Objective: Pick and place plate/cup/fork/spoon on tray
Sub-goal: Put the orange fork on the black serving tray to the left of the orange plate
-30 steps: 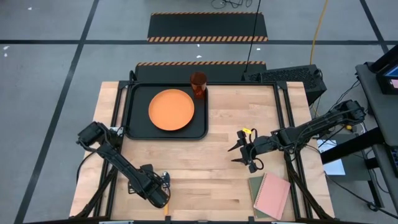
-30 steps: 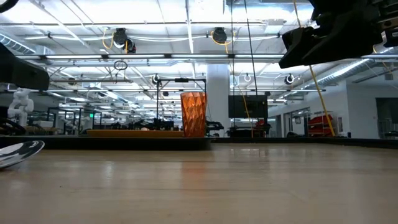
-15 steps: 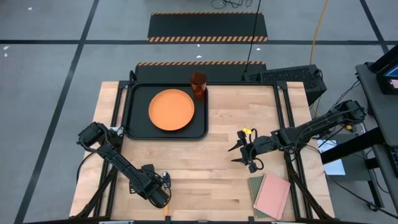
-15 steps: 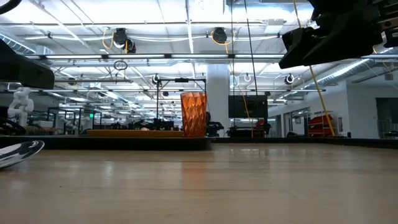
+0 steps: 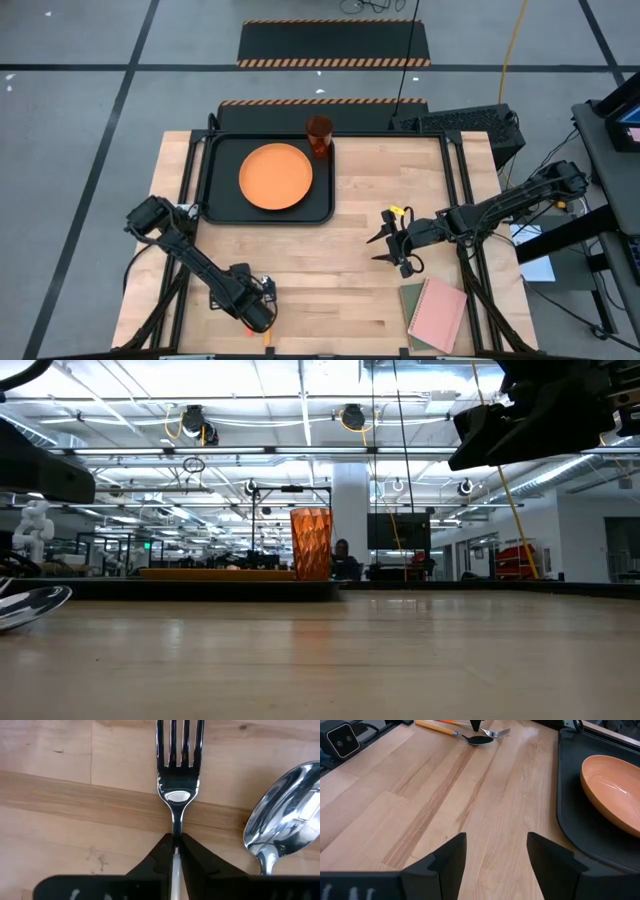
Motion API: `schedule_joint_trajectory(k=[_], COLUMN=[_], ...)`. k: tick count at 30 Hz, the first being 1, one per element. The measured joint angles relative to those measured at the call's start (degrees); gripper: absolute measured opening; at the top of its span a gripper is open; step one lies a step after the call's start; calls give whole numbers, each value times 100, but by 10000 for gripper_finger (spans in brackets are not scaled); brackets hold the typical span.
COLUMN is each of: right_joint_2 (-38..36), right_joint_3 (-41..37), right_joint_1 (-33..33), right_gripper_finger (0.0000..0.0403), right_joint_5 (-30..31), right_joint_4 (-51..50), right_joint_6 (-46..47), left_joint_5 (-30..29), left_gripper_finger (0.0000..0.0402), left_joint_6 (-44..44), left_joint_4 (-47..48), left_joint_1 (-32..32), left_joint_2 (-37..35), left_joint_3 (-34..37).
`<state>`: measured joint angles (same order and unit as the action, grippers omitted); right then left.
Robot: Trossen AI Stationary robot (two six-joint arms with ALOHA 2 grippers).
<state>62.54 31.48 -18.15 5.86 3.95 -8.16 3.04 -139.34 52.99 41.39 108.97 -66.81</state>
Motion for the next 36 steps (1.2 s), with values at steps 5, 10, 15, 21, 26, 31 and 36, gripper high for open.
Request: schedule_joint_trajectory(k=[5, 10, 15, 21, 26, 31, 36], right_joint_2=[0, 0, 0, 0, 0, -2, -2], right_joint_3=[0, 0, 0, -2, -3, -4, -4], right_joint_1=[0, 0, 4, 4, 21, 189, 404], right_gripper_finger=[203, 203, 203, 203, 203, 203, 203], right_joint_5=[0, 1, 3, 19, 29, 32, 31], right_joint_4=[0, 3, 9, 31, 220, 429, 442], right_joint_6=[0, -28, -54, -120, -396, -596, -780], left_joint_5=[18, 21, -159, -327, -493, -832, -1186], left_gripper_finger=[27, 27, 26, 26, 26, 26, 26], left_joint_6=[194, 381, 540, 743, 1045, 1463, 1814], left_joint_4=[6, 51, 200, 521, 823, 1211, 1825], left_joint_1=[-65, -136, -205, -355, -578, -888, -1232], left_joint_2=[0, -31, -132, -278, -423, -741, -1145], left_joint_3=[2, 9, 25, 28, 25, 18, 17])
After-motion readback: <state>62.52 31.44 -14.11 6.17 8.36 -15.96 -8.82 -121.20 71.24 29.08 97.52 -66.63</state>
